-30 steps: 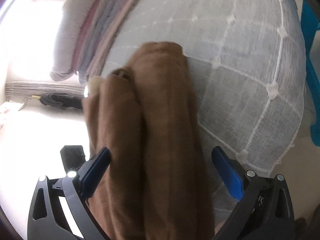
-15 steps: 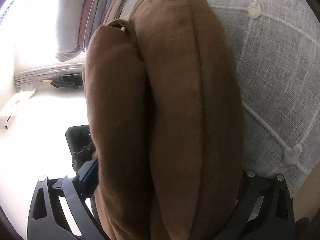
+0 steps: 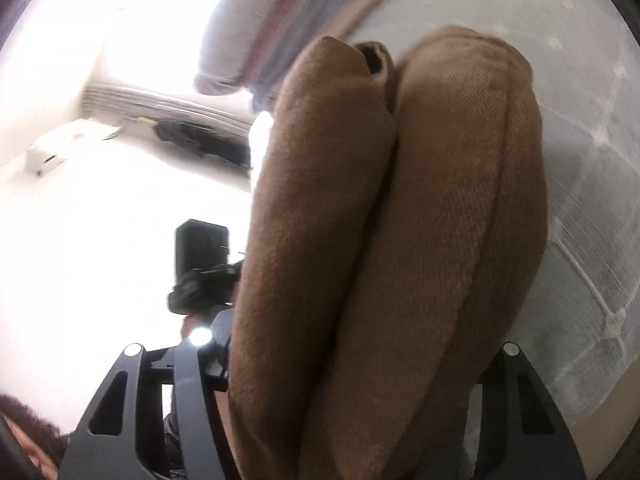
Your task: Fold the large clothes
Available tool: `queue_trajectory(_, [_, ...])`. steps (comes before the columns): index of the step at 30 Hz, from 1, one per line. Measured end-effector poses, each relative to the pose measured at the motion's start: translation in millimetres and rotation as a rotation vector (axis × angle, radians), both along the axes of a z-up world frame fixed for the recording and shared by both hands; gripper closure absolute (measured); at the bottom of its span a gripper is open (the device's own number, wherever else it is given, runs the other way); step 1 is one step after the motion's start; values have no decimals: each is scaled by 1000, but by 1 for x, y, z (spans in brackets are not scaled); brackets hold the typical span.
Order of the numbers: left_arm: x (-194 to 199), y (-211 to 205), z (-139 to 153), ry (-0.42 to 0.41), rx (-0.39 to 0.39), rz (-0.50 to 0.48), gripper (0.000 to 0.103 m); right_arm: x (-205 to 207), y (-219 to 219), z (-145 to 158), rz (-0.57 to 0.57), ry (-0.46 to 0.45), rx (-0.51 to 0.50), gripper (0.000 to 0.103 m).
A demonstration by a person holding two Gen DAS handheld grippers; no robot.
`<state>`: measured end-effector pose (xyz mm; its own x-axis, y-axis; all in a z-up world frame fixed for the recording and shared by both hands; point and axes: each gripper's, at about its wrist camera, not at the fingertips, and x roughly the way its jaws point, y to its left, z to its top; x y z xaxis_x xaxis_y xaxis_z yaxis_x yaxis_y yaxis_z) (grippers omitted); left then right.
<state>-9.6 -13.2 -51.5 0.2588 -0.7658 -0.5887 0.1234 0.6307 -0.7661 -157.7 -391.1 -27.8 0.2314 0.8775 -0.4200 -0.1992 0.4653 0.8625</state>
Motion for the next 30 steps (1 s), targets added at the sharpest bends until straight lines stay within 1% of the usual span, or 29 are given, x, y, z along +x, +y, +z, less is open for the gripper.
queue_trajectory(3, [-2, 10, 16, -9, -13, -4, 37, 0, 8, 16, 4, -51, 65, 43])
queue_trajectory(7, [-6, 48, 52, -58, -23, 68, 37, 10, 40, 33, 45, -99, 168, 43])
queue_trajectory(10, [-9, 88, 81, -105, 16, 126, 37, 29, 88, 46, 94, -137, 221, 43])
queue_trajectory(12, [-6, 114, 98, -127, 57, 163, 37, 44, 119, 53, 119, -152, 230, 41])
queue_trajectory(13, [-3, 132, 107, -136, 84, 187, 37, 57, 144, 58, 138, -159, 231, 41])
queue_trajectory(15, [7, 166, 121, -149, 127, 232, 37, 78, 178, 62, 162, -157, 240, 39])
queue_trajectory(18, [33, 215, 127, -143, 169, 291, 37, 120, 236, 56, 191, -129, 257, 39])
queue_trajectory(20, [52, 244, 121, -133, 187, 329, 37, 152, 274, 45, 200, -102, 254, 39])
queue_trajectory(22, [77, 277, 107, -125, 209, 378, 37, 183, 309, 28, 199, -69, 244, 38])
queue_trajectory(23, [91, 292, 94, -117, 228, 399, 37, 205, 333, 10, 191, -48, 200, 38])
queue_trajectory(24, [105, 306, 76, -88, 236, 424, 37, 205, 347, -8, 175, -20, 151, 37])
queue_trajectory(25, [115, 316, 58, -45, 243, 443, 37, 218, 366, -30, 150, 36, 81, 36])
queue_trajectory(26, [123, 322, 39, 0, 246, 458, 37, 227, 374, -46, 133, 72, 13, 35])
queue_trajectory(27, [130, 330, 20, 41, 245, 473, 35, 236, 381, -63, 116, 118, -58, 31])
queue_trajectory(28, [133, 338, 6, 68, 211, 488, 32, 243, 384, -78, 114, 170, -54, 30])
queue_trajectory(29, [134, 345, 2, 69, 159, 490, 32, 247, 383, -87, 121, 211, 2, 30])
queue_trajectory(30, [131, 348, 4, 47, 134, 489, 31, 249, 382, -85, 130, 199, -15, 27])
